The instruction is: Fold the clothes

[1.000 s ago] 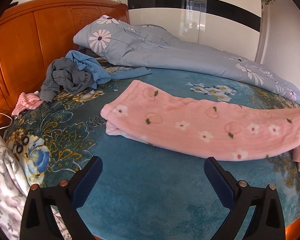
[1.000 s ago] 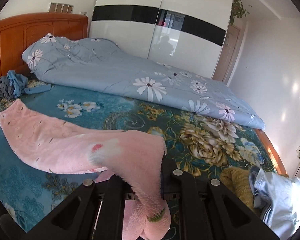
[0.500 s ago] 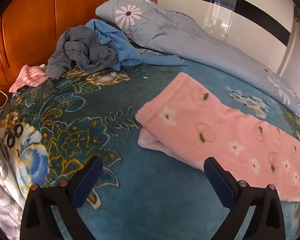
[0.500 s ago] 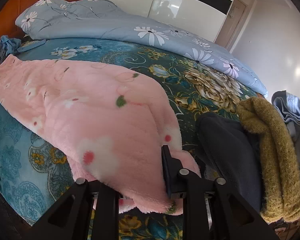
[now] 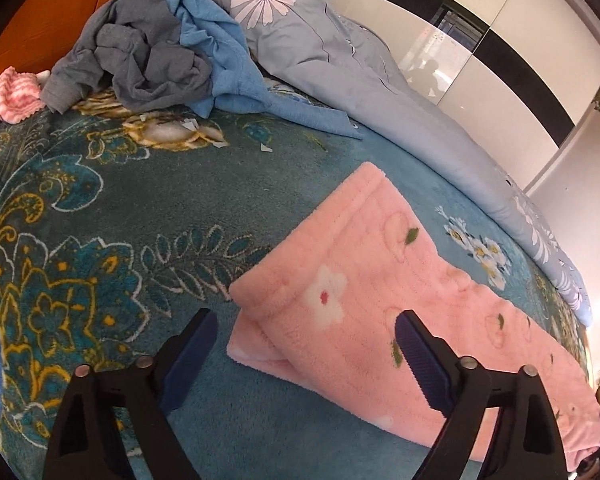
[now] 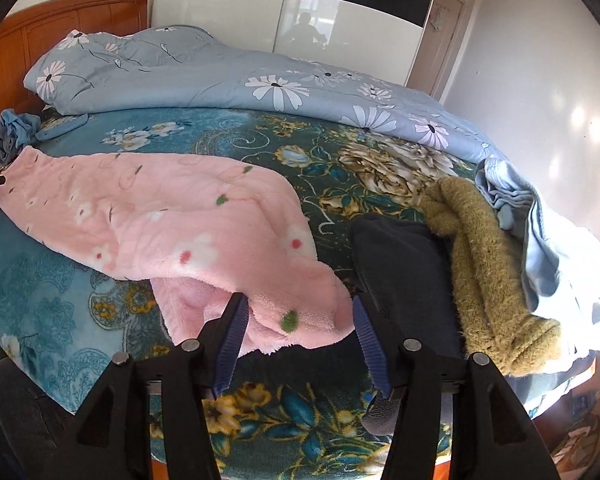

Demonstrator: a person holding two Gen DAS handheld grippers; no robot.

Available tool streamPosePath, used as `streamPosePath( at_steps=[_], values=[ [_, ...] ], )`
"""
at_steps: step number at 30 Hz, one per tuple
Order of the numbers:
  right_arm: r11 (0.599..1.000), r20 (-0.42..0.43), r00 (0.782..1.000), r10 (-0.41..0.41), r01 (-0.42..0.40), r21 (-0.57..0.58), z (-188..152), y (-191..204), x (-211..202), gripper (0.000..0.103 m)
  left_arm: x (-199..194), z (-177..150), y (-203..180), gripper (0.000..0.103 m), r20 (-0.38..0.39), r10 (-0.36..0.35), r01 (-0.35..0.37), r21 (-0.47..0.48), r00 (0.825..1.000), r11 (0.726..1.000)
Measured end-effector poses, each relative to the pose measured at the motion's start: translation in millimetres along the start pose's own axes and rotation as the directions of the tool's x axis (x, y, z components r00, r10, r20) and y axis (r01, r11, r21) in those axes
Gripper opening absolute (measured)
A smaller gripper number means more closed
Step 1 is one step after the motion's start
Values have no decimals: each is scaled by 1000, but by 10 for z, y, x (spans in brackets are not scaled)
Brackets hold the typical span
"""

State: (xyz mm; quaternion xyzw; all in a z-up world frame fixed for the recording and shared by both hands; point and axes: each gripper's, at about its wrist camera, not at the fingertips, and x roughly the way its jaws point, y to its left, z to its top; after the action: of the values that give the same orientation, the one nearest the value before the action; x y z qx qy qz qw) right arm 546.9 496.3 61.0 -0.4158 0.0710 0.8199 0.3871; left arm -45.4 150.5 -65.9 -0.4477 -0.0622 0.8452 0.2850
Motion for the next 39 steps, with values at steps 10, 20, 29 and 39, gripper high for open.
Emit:
streamPosePath(
  at_steps=[10, 20, 29, 39],
  values=[
    [995, 67, 995, 72, -67, -68, 288, 321, 167, 56, 73, 103, -20, 21, -55, -49, 45, -67, 997, 997],
    [983, 178, 974, 142, -160, 93, 619, 130, -32, 5, -596, 351, -149, 6, 80, -167, 175, -103, 983, 979],
    [984, 356, 929, 101, -147, 105, 769, -6, -764, 4, -2061, 459, -336, 6, 354, -243, 255, 12, 903, 967],
    [987, 463, 885, 49, -113, 112, 1365, -178, -953, 4, -2760, 780, -333, 6, 486, -146, 140, 49, 862, 989]
  ],
)
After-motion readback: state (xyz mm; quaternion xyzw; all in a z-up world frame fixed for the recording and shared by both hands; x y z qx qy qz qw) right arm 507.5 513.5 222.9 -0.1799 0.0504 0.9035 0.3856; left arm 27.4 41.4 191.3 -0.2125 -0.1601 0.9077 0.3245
